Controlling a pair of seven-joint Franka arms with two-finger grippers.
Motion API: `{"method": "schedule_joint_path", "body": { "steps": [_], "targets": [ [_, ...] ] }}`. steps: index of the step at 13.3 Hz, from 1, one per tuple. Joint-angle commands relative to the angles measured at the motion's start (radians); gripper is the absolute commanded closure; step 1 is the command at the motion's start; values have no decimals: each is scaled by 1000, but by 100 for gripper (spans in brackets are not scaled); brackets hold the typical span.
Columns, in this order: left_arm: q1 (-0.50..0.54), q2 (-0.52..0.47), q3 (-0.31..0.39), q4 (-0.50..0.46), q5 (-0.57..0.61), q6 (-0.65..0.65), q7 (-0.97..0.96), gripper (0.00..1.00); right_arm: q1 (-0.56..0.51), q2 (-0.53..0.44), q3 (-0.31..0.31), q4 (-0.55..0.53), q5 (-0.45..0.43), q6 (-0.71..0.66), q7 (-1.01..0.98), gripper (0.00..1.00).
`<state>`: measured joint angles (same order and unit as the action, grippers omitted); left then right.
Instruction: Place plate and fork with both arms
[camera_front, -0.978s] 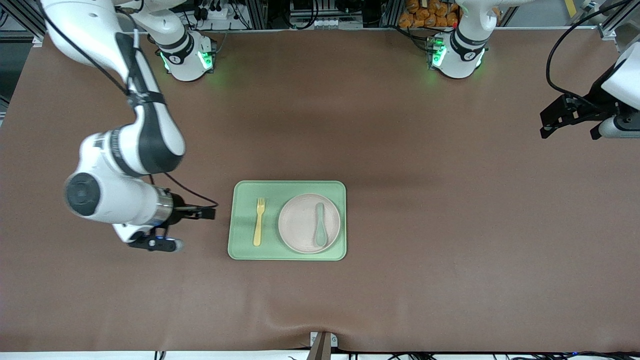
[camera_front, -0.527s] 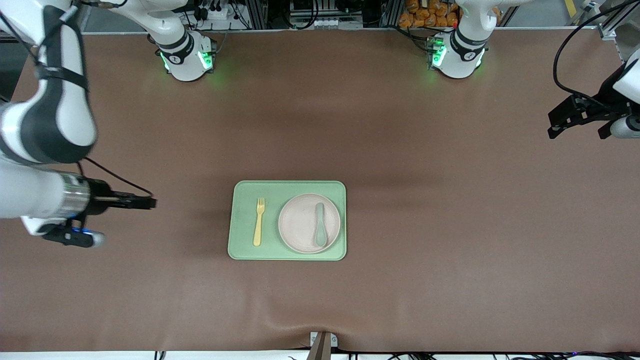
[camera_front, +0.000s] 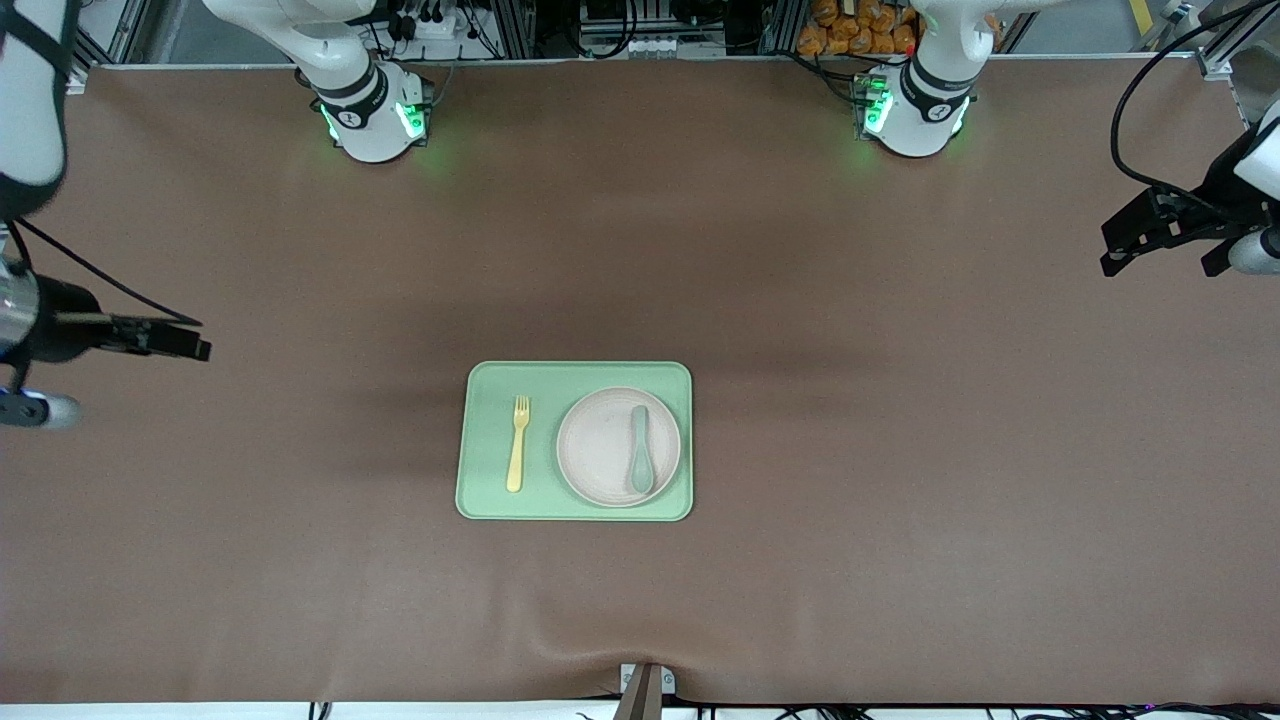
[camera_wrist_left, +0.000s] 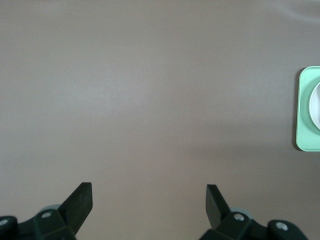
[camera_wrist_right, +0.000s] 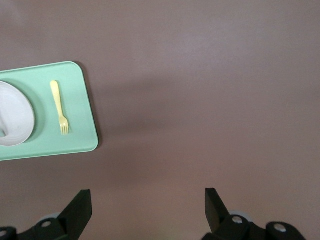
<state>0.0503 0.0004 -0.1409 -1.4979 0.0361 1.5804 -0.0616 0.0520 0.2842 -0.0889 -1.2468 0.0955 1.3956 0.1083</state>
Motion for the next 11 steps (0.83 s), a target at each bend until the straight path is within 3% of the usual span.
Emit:
{"method": "schedule_joint_path", "body": {
  "steps": [1,4,7,11],
  "targets": [
    [6,-17,-3,2,1,-34,17,0,6,-187,1,-172,-37,23,11,0],
    [8,-17,-3,4,1,-40,19,0,9,-324,4,-304,-54,51,11,0],
    [8,-17,-5,4,1,-42,19,0,9,-390,6,-374,-60,51,10,0],
    [7,-17,-6,1,-1,-45,17,0,12,-337,9,-297,-92,54,-7,0]
  ]
}}
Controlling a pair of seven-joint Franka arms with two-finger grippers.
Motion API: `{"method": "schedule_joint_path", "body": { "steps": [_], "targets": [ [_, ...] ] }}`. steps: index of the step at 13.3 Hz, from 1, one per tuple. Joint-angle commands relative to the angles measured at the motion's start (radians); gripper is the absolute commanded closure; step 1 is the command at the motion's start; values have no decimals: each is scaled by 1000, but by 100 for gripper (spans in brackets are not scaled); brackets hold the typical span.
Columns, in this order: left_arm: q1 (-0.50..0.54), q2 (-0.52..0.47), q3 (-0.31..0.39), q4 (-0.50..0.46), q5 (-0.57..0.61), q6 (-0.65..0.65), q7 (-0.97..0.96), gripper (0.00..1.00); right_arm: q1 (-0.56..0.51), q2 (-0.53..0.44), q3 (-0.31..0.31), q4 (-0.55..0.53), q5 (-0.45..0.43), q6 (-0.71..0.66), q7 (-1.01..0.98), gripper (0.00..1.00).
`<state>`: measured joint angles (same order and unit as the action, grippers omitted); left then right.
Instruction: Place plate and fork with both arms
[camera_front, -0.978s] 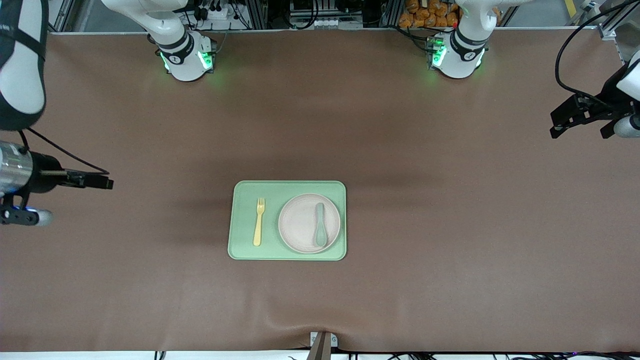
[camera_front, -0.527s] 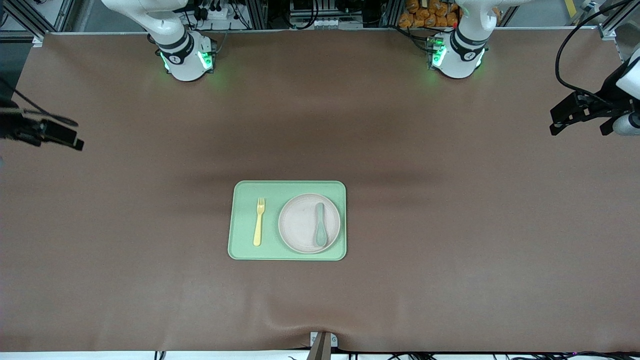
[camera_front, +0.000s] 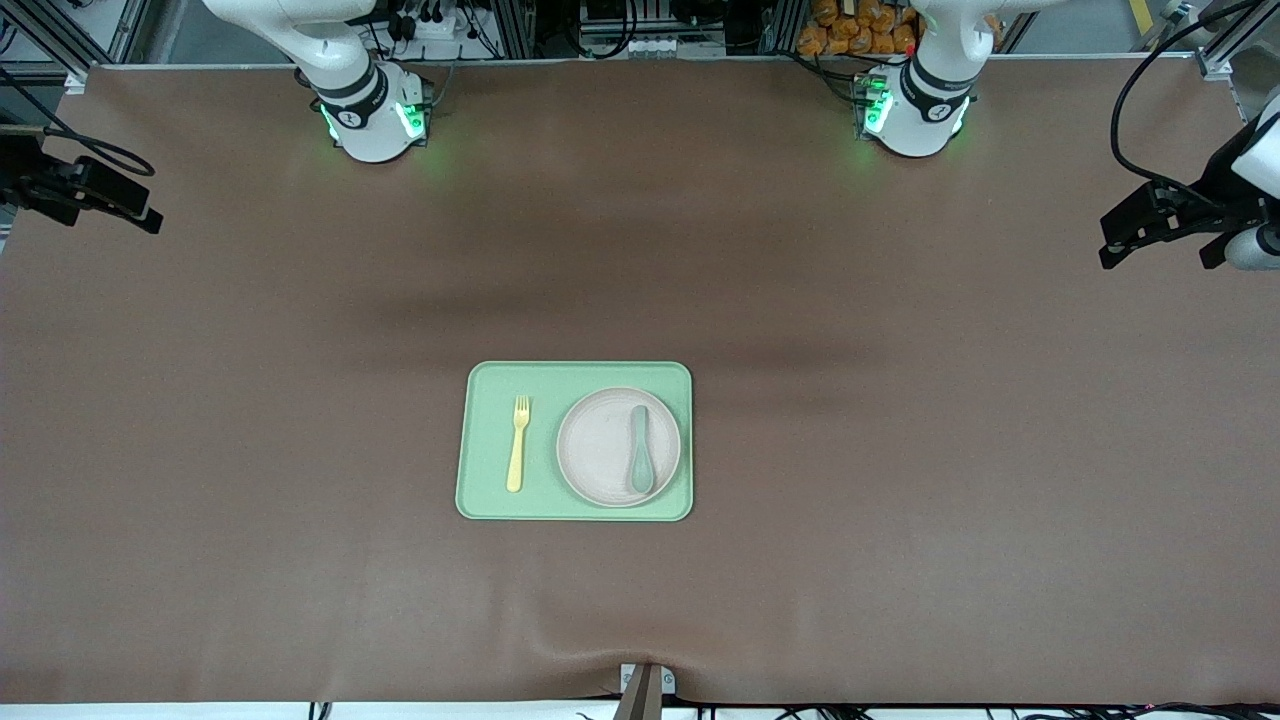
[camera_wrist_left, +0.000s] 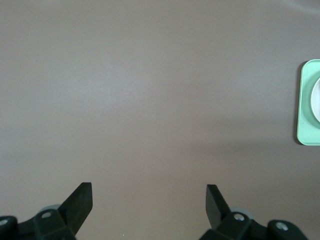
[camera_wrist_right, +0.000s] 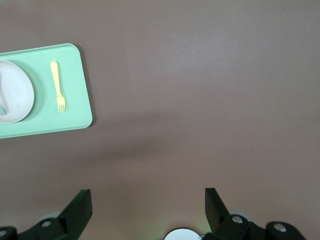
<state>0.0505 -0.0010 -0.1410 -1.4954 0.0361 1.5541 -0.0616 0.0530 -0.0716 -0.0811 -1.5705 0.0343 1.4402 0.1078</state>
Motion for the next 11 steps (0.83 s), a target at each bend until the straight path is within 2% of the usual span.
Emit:
{"method": "schedule_joint_path", "body": {
  "steps": [1,3,7,11],
  "targets": [
    [8,-16,-5,-6,-1,-28,22,0,11,42,1,59,-36,8,-5,0],
    [8,-13,-5,-9,-1,-46,20,0,37,73,3,105,-98,-1,-2,0],
    [6,-10,-8,-11,-1,-48,32,0,30,73,-2,113,-34,-20,0,0],
    [9,3,-8,-5,-13,-48,39,0,25,73,1,133,-44,-20,-5,0]
  ]
}}
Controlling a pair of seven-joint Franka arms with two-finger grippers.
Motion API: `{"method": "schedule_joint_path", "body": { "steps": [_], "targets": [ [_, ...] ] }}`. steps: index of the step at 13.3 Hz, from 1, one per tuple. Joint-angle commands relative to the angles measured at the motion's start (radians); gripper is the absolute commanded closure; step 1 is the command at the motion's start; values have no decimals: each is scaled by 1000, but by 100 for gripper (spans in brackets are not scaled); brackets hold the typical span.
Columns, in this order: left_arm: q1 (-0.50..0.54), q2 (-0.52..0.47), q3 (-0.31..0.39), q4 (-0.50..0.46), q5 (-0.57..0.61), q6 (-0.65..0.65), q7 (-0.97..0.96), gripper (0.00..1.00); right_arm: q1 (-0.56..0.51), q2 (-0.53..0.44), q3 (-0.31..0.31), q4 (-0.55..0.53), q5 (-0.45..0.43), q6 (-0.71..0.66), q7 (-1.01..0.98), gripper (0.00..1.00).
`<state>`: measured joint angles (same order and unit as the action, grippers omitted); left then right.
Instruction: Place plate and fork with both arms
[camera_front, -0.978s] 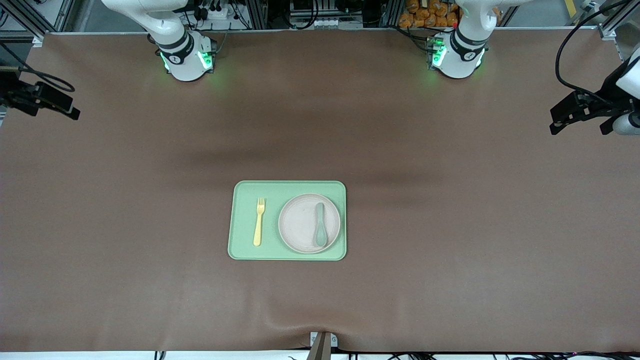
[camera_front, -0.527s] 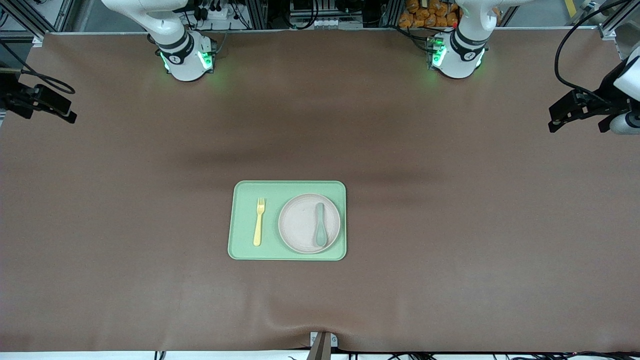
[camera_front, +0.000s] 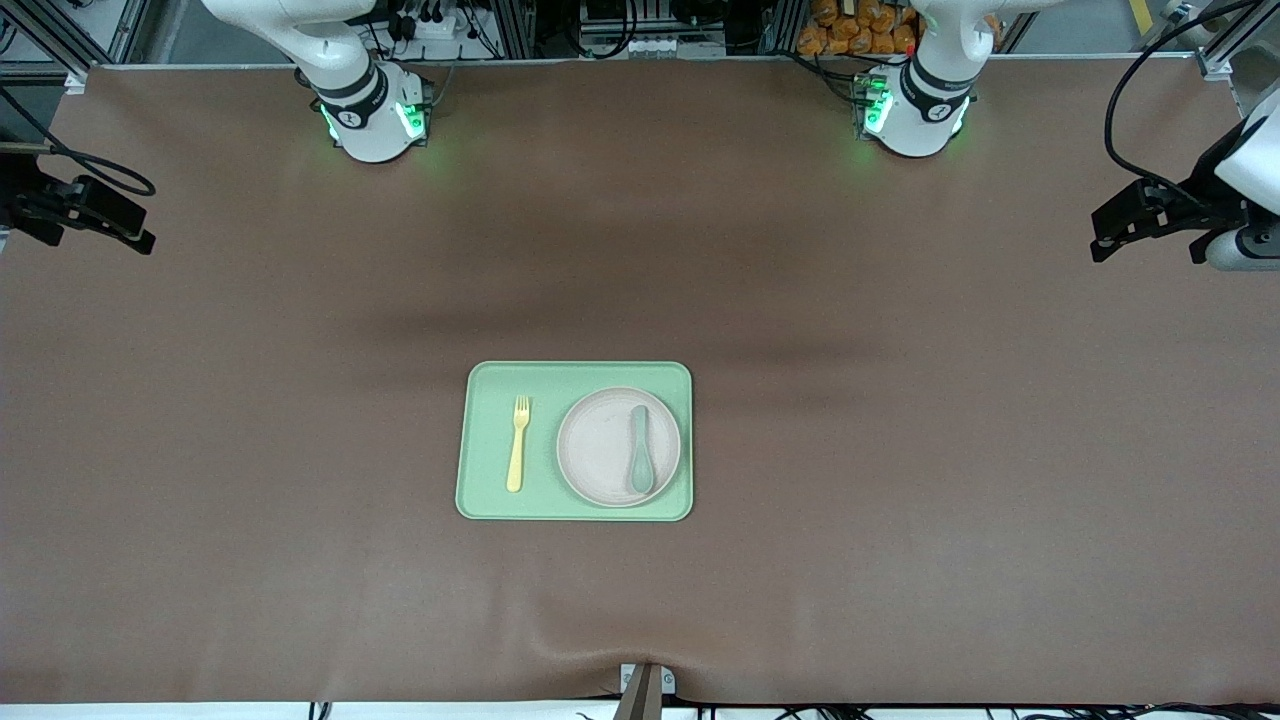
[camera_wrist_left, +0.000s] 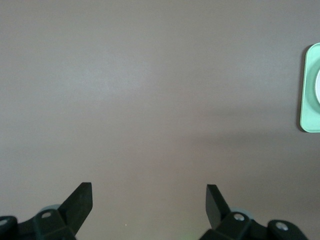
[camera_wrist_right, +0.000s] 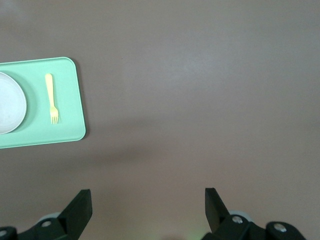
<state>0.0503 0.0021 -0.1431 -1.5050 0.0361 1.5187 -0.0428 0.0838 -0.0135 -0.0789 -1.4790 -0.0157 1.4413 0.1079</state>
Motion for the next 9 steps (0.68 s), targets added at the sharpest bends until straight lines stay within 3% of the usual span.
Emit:
{"method": "schedule_joint_path", "body": {
  "steps": [1,3,7,9],
  "targets": [
    [6,6,-6,6,-12,-12,18,0,-16,15,2,52,3,-22,-5,0],
    [2,10,-6,6,-13,-12,18,0,-57,17,17,52,40,-24,-5,0],
    [5,10,-7,9,-12,-12,17,0,-143,10,145,46,36,-38,-1,0],
    [5,10,-10,15,-15,-12,17,0,-144,9,145,46,34,-41,-2,0]
  ]
}}
